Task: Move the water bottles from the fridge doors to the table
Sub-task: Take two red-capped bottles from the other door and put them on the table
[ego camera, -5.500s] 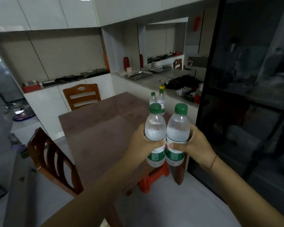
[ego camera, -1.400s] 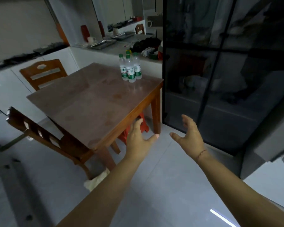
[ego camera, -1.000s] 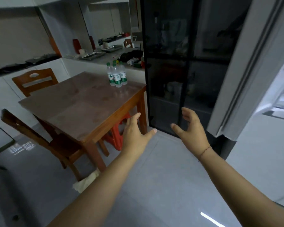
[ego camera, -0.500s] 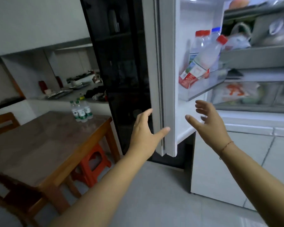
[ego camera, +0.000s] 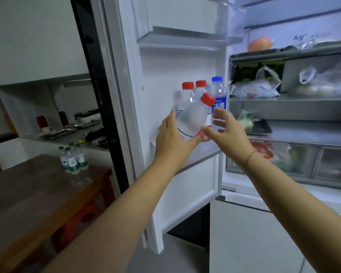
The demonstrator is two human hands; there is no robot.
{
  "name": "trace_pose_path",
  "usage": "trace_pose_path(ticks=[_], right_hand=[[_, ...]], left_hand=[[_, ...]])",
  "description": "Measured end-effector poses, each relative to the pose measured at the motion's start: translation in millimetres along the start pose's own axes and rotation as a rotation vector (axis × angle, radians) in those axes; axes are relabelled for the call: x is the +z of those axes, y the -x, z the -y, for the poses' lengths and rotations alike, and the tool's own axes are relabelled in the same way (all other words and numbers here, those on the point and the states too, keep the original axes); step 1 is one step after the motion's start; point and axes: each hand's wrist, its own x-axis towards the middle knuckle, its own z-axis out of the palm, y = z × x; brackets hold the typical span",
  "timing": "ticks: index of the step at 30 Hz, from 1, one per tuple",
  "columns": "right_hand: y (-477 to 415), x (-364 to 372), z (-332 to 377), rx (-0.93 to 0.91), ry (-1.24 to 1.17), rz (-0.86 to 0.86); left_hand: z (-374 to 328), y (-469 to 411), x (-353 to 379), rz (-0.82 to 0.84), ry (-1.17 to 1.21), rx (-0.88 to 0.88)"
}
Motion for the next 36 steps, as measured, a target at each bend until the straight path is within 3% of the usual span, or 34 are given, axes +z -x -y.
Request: trace_pose_path(ticks=[4, 10, 16, 20, 29, 36], right_hand=[[-12.4, 6.8, -6.1, -0.057, -0.101, 0.054], [-28.2, 8.8, -14.2, 0.022, -0.272, 0.025], [-52.6, 28.9, -8.0, 0.05, -0.129, 0.084], [-64.9, 45.8, -0.3, 0.011, -0.047, 0.072], [-66.6, 64.3, -2.2, 0.044, 0.142, 0.082], [-64.4, 46.7, -2.6, 0.017, -0.09, 0.013]], left_hand=[[8.7, -12.0, 13.9, -0.038, -0.097, -0.066], [9.3, -9.9, 15.7, -0.114, -0.241, -0.065], [15.9, -0.9, 8.4, -0.347, -0.016, -0.116], [0.6, -1.0, -3.6, -0.458, 0.107, -0.043], [-14.3, 0.1, -31.9, -0.452, 0.207, -0.006], [-16.3, 4.1, -42.1, -0.435, 0.216, -0.015]])
